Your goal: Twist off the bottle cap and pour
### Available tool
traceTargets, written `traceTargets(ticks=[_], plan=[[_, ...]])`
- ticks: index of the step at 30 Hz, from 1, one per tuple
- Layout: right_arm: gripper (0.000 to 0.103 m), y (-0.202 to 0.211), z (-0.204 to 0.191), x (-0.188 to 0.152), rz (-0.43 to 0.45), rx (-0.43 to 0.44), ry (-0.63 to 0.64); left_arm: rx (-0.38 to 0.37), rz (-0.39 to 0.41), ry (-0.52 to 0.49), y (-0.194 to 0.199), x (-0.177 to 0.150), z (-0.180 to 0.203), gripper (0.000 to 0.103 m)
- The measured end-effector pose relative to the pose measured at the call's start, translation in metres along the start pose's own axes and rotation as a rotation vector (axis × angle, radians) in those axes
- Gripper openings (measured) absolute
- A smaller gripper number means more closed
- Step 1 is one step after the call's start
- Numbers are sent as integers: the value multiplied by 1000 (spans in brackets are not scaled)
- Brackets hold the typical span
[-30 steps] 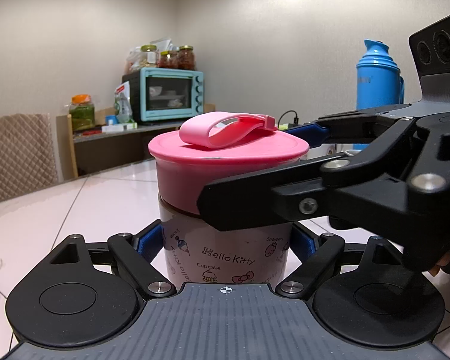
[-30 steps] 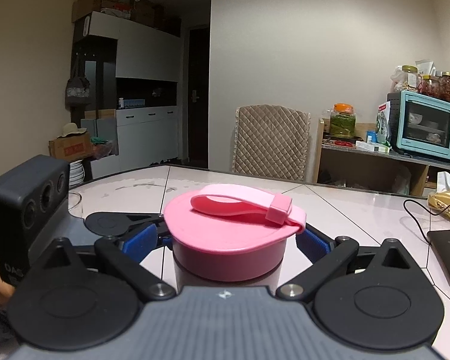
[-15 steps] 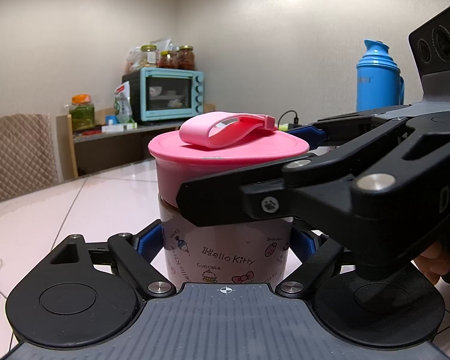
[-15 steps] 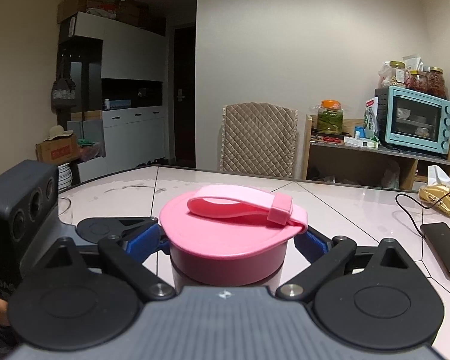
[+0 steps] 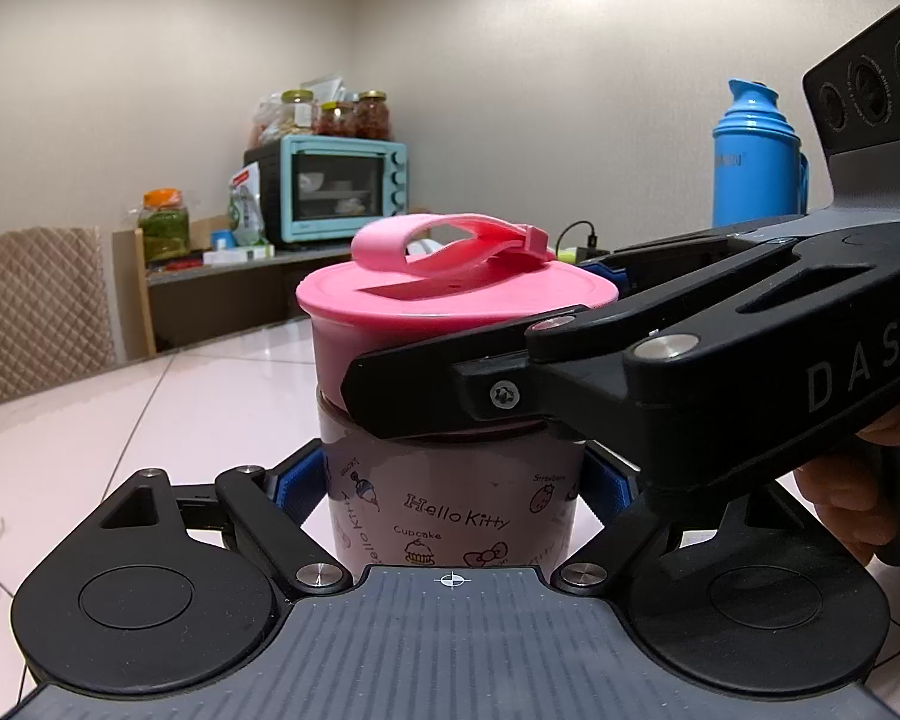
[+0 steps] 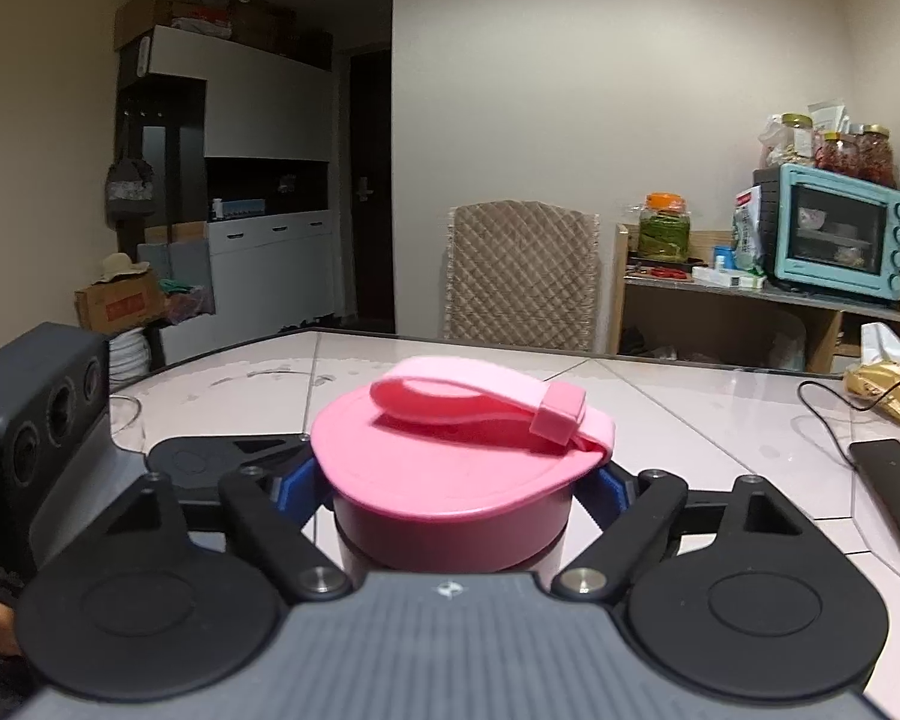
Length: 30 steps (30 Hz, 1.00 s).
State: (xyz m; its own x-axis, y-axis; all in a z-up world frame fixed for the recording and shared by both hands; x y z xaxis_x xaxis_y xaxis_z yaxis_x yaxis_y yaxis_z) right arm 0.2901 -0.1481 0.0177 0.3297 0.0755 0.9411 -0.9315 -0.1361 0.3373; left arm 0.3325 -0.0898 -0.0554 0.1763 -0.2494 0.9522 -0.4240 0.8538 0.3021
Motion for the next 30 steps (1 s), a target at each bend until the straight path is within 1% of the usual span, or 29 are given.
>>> traceTargets(ticks=[6, 12, 14, 22, 28, 30], plan=[[85, 0, 3, 2, 3, 66, 26, 0, 0, 1, 1, -1, 1, 90], [85, -2, 11, 4, 5, 191, 72, -1, 1, 2, 2, -1, 1, 90], [85, -2, 15, 5, 10, 256, 99, 0, 0, -1, 3, -1, 2, 90], [85, -4, 24, 10, 4, 443, 168, 0, 0, -1, 5, -2, 4, 90], [85, -3, 28, 15, 9, 543, 204, 1, 0, -3, 6, -3, 3, 90], [85, -2, 28, 16, 9, 553, 207, 1, 0, -4, 5, -3, 6, 90]])
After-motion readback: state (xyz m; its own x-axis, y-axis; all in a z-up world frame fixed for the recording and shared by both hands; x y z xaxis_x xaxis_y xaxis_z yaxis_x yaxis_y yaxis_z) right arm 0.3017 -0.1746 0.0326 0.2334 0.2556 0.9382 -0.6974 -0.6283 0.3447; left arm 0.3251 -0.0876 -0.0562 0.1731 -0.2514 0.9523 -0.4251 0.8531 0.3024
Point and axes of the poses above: each gripper's, at about its wrist camera, not at the fingertips, and y roughly against the way its jaws point, z to its right, x to its top, the point moved 9 cm from there along -y, roughly the way its jaws point, and after that the axes turned 11 degrees about -x, right-handed, at the moved point
